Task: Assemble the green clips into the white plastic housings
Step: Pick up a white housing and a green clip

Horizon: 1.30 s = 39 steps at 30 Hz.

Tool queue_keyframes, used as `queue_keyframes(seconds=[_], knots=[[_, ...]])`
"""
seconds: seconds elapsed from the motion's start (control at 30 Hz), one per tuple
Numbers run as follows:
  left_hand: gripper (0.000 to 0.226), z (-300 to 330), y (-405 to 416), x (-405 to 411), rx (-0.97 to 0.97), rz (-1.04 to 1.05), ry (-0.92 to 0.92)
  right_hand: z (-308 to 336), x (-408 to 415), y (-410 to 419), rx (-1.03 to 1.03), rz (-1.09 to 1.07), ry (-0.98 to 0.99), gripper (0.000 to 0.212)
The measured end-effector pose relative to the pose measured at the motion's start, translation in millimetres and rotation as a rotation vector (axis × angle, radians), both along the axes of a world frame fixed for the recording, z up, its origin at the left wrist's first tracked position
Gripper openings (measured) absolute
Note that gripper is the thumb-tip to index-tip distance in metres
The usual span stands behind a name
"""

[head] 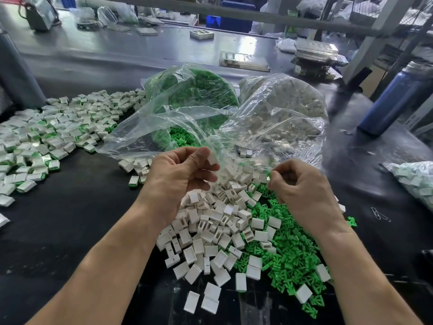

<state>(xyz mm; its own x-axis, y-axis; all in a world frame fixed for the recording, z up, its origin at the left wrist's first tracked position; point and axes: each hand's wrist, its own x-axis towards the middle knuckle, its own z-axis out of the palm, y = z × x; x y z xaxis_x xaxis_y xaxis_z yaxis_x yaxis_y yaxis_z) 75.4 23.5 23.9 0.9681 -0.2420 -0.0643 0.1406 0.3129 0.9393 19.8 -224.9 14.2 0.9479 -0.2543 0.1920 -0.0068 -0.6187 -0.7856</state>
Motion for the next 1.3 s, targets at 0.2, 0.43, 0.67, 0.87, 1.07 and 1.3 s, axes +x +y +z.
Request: queue_keyframes(seconds=[0.2, 0.43, 0.67, 0.87, 1.07, 1.3], knots=[[0.018, 1, -11, -5, -0.125, -0.068, 0.008, 1, 0, 16, 0.464, 0.086, -0.054, 0.006], [0.027, 0, -15, -10, -0.166, -0.124, 0.066, 10, -4, 29, 0.677, 0.197, -0.082, 0.025], [0.03, 0, -21, -13, -0.099, -0.152, 0.027, 14, -8, 39, 0.697, 0.276, -0.121, 0.026], [0.031, 2, -23, -17, 0.045, -0.154, -0.11, 13, -9, 43, 0.682, 0.284, -0.162, 0.024], [0.018, -2, -25, -19, 0.22, -0.134, -0.259, 9, -8, 43, 0.608, 0.281, -0.169, 0.019], [0.019, -5, -27, -19, 0.255, -0.105, -0.306, 4, -7, 39, 0.482, 0.246, -0.159, 0.012]])
